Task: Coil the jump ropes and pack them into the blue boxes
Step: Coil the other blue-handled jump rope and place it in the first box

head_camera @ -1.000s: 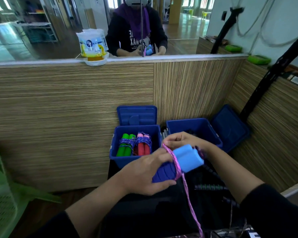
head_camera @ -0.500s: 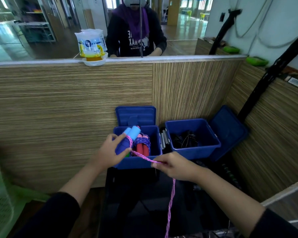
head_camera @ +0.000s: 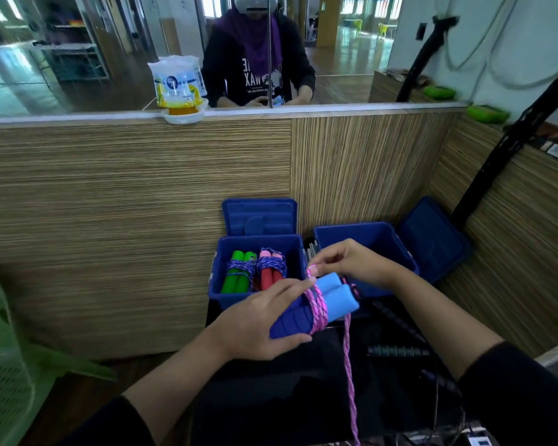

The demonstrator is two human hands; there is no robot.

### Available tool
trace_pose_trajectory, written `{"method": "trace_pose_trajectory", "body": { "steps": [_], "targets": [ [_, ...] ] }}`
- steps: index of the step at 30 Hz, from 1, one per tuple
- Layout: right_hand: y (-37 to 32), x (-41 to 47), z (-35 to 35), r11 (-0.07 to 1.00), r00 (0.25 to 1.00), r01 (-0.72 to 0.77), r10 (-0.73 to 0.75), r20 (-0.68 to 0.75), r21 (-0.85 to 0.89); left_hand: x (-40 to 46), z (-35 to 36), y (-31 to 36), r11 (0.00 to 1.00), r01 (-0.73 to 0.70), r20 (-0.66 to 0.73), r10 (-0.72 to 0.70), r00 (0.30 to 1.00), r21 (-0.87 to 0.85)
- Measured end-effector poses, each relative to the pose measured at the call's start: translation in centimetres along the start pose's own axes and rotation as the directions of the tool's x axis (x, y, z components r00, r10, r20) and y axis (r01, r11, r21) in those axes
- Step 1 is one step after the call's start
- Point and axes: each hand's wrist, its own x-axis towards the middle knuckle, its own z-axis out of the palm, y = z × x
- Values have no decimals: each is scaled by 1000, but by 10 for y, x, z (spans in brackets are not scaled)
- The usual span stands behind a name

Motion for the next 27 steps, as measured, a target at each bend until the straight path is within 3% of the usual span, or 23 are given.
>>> {"method": "trace_pose_trajectory", "body": {
  "steps": [2,6,10,13,15,18,20,23,27],
  "targets": [
    [7,1,7,990,1000,-7,6,9,139,5,-4,2,1000,-27,-84,25,996,-16],
    [27,9,34,971,998,-38,47,-32,238,16,-8,-14,989,88,-289,-119,950,-116],
    [36,9,47,989,990,-93,104,-92,117,12,-8,-59,953,285,-435,-301,849,-104],
    [39,3,50,991,989,-120,114,-96,-65,2,-9,-90,871,478,-475,-469,745,-110],
    [35,-1,52,966,991,-115,96,-93,-232,-9,-8,-106,850,526,-405,-488,773,-20],
    [24,-4,52,883,998,-24,-6,-63,-468,-27,5,-112,884,381,-192,-338,921,271],
    [14,-2,50,834,997,24,-58,-44,-551,-35,17,-106,889,228,-49,-227,973,398],
    [1,3,41,798,993,59,-111,-49,-599,-39,27,-87,904,62,63,-97,993,423],
    [-2,6,22,886,999,38,-37,12,-463,-38,21,-57,924,-124,47,115,992,361]
  ]
}}
